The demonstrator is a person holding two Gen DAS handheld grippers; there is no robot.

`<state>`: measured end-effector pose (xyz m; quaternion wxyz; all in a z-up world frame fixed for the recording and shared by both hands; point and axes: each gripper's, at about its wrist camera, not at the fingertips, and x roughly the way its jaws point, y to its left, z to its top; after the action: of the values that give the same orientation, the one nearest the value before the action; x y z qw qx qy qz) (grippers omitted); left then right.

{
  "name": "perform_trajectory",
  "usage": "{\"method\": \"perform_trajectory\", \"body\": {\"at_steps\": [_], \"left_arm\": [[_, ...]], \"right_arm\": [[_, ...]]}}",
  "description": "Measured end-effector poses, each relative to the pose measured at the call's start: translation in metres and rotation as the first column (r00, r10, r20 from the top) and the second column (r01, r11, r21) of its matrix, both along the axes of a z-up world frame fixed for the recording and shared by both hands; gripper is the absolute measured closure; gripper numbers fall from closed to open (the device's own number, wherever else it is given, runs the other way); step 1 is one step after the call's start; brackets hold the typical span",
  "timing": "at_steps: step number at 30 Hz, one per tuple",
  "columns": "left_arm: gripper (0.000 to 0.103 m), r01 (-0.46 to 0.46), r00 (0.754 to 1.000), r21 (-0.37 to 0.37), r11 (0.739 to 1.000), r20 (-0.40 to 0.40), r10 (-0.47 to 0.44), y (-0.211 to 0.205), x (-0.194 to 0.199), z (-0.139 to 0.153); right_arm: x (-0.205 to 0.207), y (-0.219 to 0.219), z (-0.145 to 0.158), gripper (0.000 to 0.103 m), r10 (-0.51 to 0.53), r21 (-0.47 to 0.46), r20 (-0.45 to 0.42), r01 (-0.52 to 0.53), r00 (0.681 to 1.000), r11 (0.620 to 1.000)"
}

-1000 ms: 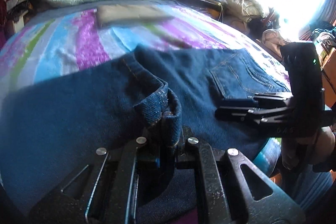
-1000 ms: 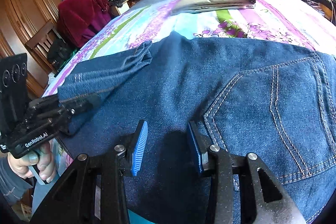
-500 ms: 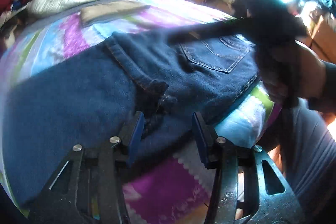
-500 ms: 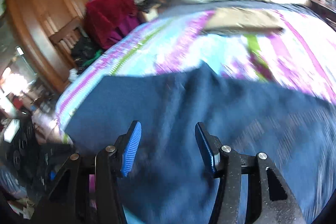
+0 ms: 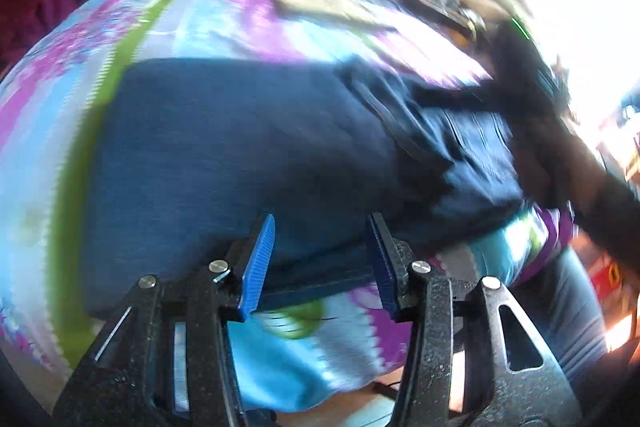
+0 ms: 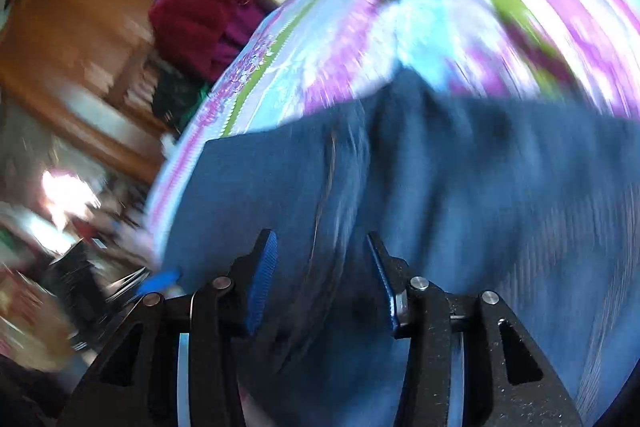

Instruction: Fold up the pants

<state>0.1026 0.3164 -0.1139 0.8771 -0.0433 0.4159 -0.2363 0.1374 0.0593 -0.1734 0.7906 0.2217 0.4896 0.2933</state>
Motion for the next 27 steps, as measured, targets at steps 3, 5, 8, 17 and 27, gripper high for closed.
{"method": "perform_trajectory", "body": {"at_steps": [3,5,8,17,27], "left_arm": [[0.055,-0.049,0.999,-0.046,0.998,0.005,0.05,0.017,0.002,0.004],[0.055,-0.075,0.997,-0.066,0.995,0.004,0.075,0.026,0.005,0.004],[0.055,-0.111,0.994,-0.082,0.99,0.011,0.113,0.036,0.005,0.007],[0.055,-0.21,0.978,-0.136,0.968,-0.008,0.211,0.074,0.007,0.004],[0.055,-0.269,0.963,-0.158,0.95,-0.03,0.268,0.097,0.006,0.0]], "right_arm": [[-0.02,-0.007,-0.019,0.052,-0.029,0.105,-0.123,0.042,0.992,0.994],[-0.025,-0.005,-0.03,0.052,-0.034,0.203,-0.179,0.071,0.983,0.977],[-0.017,0.007,-0.033,0.052,-0.031,0.23,-0.192,0.076,0.981,0.97],[-0.007,0.023,-0.039,0.084,-0.022,0.107,-0.21,0.045,0.977,0.993],[-0.022,0.027,-0.014,0.058,-0.037,-0.122,-0.114,0.023,0.993,0.992]]}}
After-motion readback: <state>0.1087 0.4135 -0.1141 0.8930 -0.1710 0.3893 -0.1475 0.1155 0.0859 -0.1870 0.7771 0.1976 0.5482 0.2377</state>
